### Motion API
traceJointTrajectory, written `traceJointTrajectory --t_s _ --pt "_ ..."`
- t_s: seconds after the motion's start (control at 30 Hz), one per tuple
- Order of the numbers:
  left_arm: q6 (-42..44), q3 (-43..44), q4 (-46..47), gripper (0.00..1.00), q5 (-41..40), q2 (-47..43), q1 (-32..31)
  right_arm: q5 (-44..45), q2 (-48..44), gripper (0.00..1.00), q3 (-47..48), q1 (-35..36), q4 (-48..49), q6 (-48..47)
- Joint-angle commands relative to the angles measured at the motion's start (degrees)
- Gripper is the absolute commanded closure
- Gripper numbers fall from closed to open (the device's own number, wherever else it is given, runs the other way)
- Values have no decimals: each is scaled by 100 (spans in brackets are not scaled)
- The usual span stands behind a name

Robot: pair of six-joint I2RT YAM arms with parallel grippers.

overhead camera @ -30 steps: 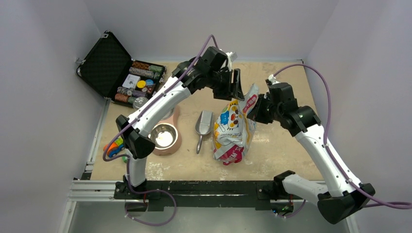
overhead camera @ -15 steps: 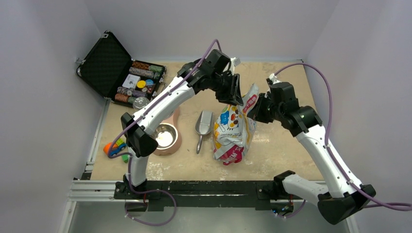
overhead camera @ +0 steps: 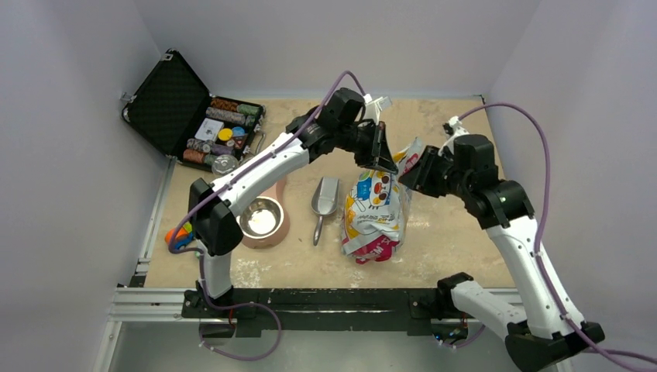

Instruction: Serve the pet food

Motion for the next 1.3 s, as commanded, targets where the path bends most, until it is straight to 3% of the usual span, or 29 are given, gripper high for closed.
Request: traceJointTrajectory --t_s 0.0,0.13,0.33,0.5,0.7,0.83,1.0,1.27 --pt "-883 -760 2672 100 1089 -656 108 -730 -486 65 -29 -568 141 118" --pt "-1769 -1363 4193 100 1254 -716 157 -772 -485 59 -22 -688 165 168" --pt "-2045 -1725 4962 100 1114 -973 182 -1513 -609 58 -624 -1060 1073 635" --pt "-2289 -1864 5148 100 1108 -964 192 -1782 -421 59 -773 -1140 1139 584" --pt "-1919 -1705 4430 100 1029 -1027 210 -1030 -535 77 -832 -1143 745 153" --pt "-1515 -1340 3437 100 969 -934 210 -553 -565 91 -752 -1137 524 29" --pt "-764 -817 2157 100 793 -857 210 -321 -461 87 -668 -1125 291 -82" --pt "-716 -756 1929 100 850 -816 210 -339 -628 76 -838 -1131 263 -83"
